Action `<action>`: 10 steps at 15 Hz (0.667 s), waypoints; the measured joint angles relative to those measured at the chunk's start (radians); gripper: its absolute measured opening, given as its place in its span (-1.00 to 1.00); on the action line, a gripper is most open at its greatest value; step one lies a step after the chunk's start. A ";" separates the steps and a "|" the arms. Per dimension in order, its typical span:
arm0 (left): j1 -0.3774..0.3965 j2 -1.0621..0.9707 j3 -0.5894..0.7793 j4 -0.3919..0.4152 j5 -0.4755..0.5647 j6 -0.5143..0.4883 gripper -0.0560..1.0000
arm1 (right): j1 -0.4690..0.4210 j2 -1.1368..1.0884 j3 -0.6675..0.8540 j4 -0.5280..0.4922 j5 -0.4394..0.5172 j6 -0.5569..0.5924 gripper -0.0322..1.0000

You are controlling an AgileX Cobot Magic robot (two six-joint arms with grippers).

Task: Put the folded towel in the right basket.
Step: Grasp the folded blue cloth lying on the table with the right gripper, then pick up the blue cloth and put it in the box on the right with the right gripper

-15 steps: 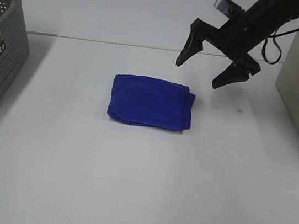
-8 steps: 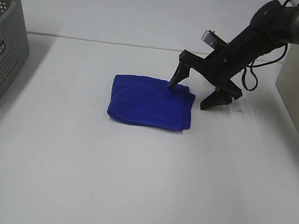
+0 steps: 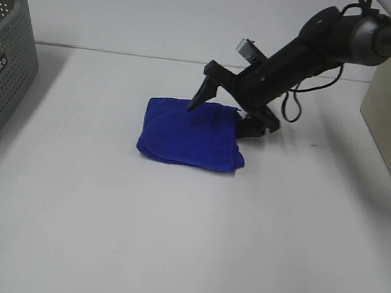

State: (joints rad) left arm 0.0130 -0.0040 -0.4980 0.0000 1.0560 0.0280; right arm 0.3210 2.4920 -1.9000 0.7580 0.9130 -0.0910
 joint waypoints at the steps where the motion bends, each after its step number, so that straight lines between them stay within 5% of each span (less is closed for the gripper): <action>1: 0.000 0.000 0.000 0.000 0.000 0.000 0.98 | 0.032 0.012 -0.005 0.057 -0.015 0.000 0.70; 3: 0.000 0.000 0.000 0.000 0.000 0.000 0.98 | 0.076 0.031 -0.011 0.082 -0.044 -0.001 0.22; 5: 0.000 0.000 0.000 0.000 0.000 0.000 0.98 | 0.079 0.051 -0.027 0.070 -0.037 -0.001 -0.64; 7: 0.000 0.000 0.000 0.000 0.000 0.000 0.98 | 0.079 0.063 -0.083 0.017 0.007 -0.001 -0.71; 10: 0.000 0.000 0.000 0.000 0.000 0.000 0.98 | 0.059 0.080 -0.295 -0.022 0.237 -0.001 -0.71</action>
State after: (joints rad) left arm 0.0130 -0.0040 -0.4980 0.0000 1.0560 0.0280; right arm 0.3800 2.5720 -2.1950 0.7360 1.1500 -0.0920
